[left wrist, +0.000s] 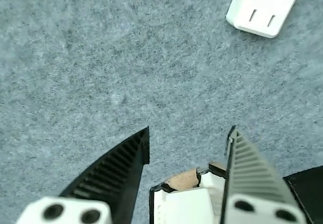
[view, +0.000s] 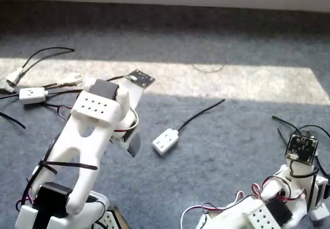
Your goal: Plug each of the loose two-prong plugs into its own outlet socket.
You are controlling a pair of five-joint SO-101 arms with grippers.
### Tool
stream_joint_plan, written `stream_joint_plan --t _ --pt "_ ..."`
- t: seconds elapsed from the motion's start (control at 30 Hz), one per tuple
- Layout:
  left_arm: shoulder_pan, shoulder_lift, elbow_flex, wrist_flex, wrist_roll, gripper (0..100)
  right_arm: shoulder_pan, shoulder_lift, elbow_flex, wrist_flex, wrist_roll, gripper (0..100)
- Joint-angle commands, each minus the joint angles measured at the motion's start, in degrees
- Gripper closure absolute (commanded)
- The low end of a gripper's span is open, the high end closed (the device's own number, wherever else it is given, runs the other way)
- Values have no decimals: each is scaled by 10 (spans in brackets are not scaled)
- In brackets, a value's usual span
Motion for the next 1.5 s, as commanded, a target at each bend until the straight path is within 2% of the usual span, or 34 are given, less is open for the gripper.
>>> stream_joint_plan --t 0.0,0.2,0.33,0.47,0.57,0.73,0.93,1.1,1.17,1.37,1.47 --pt "-4 -19 15 -49 91 751 12 167 -112 -30 18 786" --pt "-2 -19 55 -116 117 751 43 565 -396 15 18 786" --pt "-2 -19 73 -142 128 751 60 807 -606 106 22 816" --pt "8 -19 78 -154 130 751 59 965 -771 247 77 848" --pt "23 -19 85 -164 149 751 56 1032 -844 287 87 847" --pt "21 -19 138 -249 154 751 45 1074 -891 303 116 847" --pt "21 -19 204 -364 154 751 22 1000 -891 374 120 847" --pt "21 -19 211 -380 155 752 -8 931 -872 436 119 847" --pt "21 -19 214 -381 155 752 -16 931 -849 420 119 847" --pt "20 -19 215 -380 155 752 -14 956 -738 259 119 847" --pt "20 -19 215 -380 155 752 -14 968 -707 238 119 850"
